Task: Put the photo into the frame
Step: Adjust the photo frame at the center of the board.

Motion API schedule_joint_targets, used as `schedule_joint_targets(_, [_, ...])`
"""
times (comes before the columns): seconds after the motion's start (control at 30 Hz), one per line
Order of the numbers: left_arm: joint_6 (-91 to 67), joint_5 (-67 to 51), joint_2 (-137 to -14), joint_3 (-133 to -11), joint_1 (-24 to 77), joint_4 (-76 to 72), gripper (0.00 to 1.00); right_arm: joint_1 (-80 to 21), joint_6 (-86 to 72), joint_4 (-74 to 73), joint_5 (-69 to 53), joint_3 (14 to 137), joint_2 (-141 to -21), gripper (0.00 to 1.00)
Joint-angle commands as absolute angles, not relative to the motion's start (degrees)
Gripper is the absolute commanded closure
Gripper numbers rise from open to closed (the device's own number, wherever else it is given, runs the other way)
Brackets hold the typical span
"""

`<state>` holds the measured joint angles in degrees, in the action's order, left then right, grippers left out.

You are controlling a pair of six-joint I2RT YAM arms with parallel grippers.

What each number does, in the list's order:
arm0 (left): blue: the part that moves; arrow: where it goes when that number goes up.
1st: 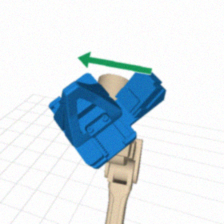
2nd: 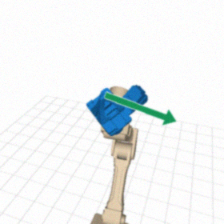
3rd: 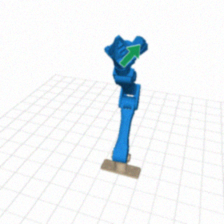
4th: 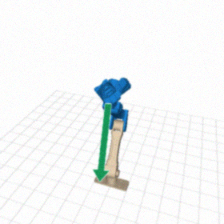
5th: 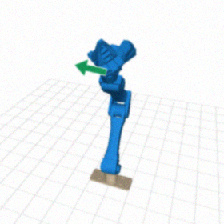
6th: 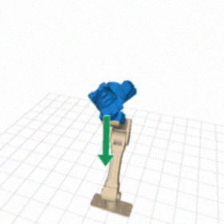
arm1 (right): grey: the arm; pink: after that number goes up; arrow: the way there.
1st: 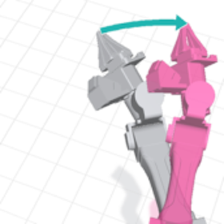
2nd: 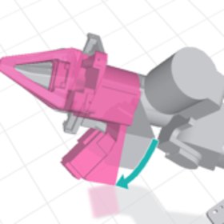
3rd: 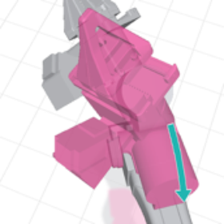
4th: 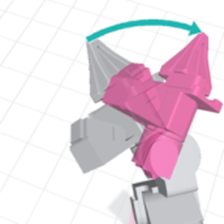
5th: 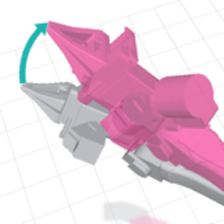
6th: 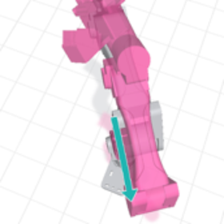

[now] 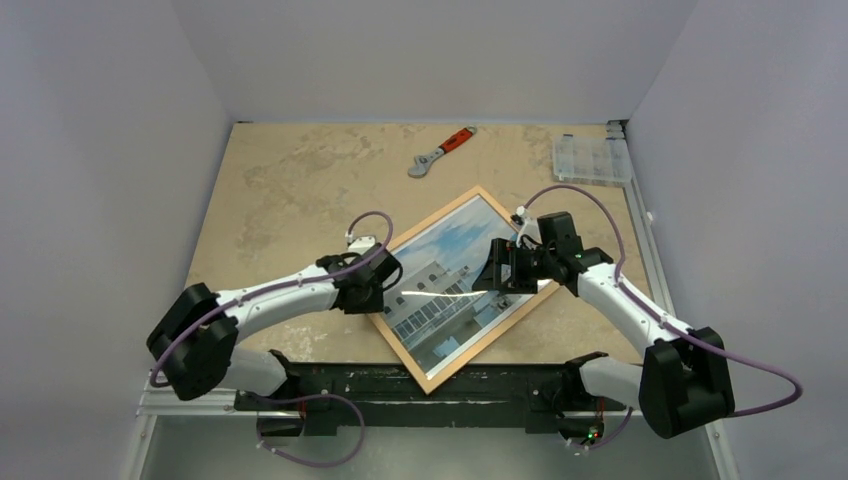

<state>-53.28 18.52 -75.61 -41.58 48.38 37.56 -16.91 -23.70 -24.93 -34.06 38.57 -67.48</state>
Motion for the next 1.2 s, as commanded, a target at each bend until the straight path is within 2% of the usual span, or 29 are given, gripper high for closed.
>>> schedule_joint_targets(0.0, [-47.93,17.45,-82.2,-51.46,44.13,37.48,1.0,-16.03,-21.77,-25.32,-35.32,40.79,-67.08,0.12])
schedule_joint_targets(0.17, [-42.01,17.2,-91.96,-61.42,38.16,40.59,1.0,-15.14,-20.64,-26.95,-35.08,41.11,-66.13,0.12])
schedule_joint_targets(0.33, [-39.4,14.1,-96.0,-66.85,33.52,43.75,0.6,-14.46,-20.12,-27.78,-34.54,40.3,-64.89,0.12])
schedule_joint_targets(0.37, [-39.58,13.57,-94.69,-66.51,33.49,43.69,0.52,-14.4,-20.1,-27.77,-34.61,40.06,-64.79,0.12])
schedule_joint_targets(0.43, [-41.08,11.5,-90.71,-64.03,33.62,42.5,0.46,-14.28,-20.14,-27.63,-34.91,39.64,-64.78,0.12])
schedule_joint_targets(0.63, [-51.29,6.14,-73.54,-49.46,35.27,38.4,0.37,-14.22,-20.75,-26.17,-36.59,38.85,-65.5,0.12])
schedule_joint_targets(0.7, [-57.2,6.84,-69.08,-45.65,36.9,39.32,0.31,-14.24,-20.7,-26.06,-37.05,38.85,-65.8,0.12])
schedule_joint_targets(0.83, [-69.11,8.47,-64.03,-38.52,41.37,36.73,0.29,-14.24,-20.88,-25.39,-37.86,38.23,-65.92,0.12])
schedule_joint_targets(0.97, [-75.6,10.36,-66.17,-36.26,43.86,34.16,0.28,-14.21,-21.35,-24.86,-38.55,37.64,-65.61,0.12])
schedule_joint_targets(1.03, [-77.1,10.18,-68.64,-35.79,44.28,31.67,0.31,-14.22,-21.55,-24.7,-38.87,37.47,-65.49,0.12])
schedule_joint_targets(1.17, [-77.76,10.45,-74.15,-36.57,44.51,29.97,0.42,-14.17,-21.95,-24.52,-38.96,37.44,-65.06,0.12])
